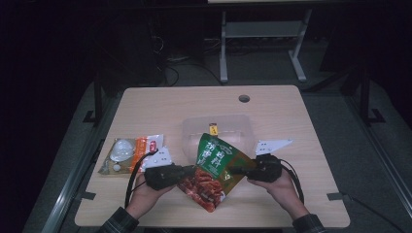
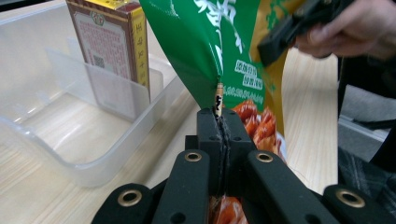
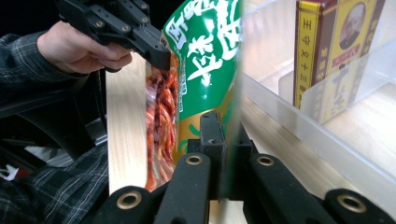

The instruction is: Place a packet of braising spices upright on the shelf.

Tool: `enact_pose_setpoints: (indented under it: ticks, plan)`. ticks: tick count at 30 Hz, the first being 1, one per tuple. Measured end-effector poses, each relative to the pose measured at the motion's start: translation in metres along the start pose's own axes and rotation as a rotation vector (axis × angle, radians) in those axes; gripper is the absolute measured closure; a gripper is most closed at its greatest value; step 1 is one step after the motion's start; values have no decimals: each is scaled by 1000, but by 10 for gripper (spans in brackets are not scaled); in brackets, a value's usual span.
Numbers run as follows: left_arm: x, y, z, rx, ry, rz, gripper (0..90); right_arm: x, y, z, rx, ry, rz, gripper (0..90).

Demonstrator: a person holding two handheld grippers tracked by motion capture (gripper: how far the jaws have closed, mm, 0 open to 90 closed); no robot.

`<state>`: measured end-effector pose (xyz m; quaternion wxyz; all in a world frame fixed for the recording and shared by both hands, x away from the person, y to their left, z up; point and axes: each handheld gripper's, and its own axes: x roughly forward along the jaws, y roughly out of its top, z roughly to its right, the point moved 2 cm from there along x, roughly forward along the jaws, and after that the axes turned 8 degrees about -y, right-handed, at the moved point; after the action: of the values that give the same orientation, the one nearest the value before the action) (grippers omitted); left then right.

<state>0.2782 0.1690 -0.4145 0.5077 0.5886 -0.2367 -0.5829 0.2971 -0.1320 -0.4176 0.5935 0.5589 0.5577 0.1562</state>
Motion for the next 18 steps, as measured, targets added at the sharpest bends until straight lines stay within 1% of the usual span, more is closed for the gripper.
enact_pose_setpoints:
  ticks: [2,4,6,7,8,10,11,12,13,14,15,17,18]
  plan:
    - [-2,-1,0,0,7,0,862,-1,4,-1,-19,6,-7,898]
    - [-3,-4,-1,-9,17,-1,832,-1,8,-2,-35,16,-12,899]
    - [-5,-6,-4,-21,40,-14,790,-1,11,-3,-60,21,-22,899]
    - [-6,-8,-6,-24,55,-20,766,-1,13,-4,-70,23,-29,900]
    - [-8,-9,-8,-32,44,-28,729,-2,14,-4,-84,24,-36,900]
    - [-8,-13,-10,-50,57,-45,665,-3,16,-5,-91,39,-29,900]
    - [-7,-14,-11,-51,49,-66,623,-3,18,-6,-97,38,-28,899]
    - [-6,-16,-11,-55,42,-77,579,-4,19,-6,-109,37,-33,899]
    - [-5,-17,-12,-52,42,-95,553,-4,20,-7,-116,34,-40,900]
    - [-4,-19,-12,-51,31,-110,532,-5,21,-8,-131,29,-45,899]
    - [-3,-20,-12,-53,17,-112,505,-6,22,-8,-135,31,-48,900]
    - [-1,-20,-11,-60,9,-109,457,-9,24,-9,-152,34,-49,900]
    - [-1,-20,-11,-52,7,-115,430,-11,25,-11,-152,35,-51,900]
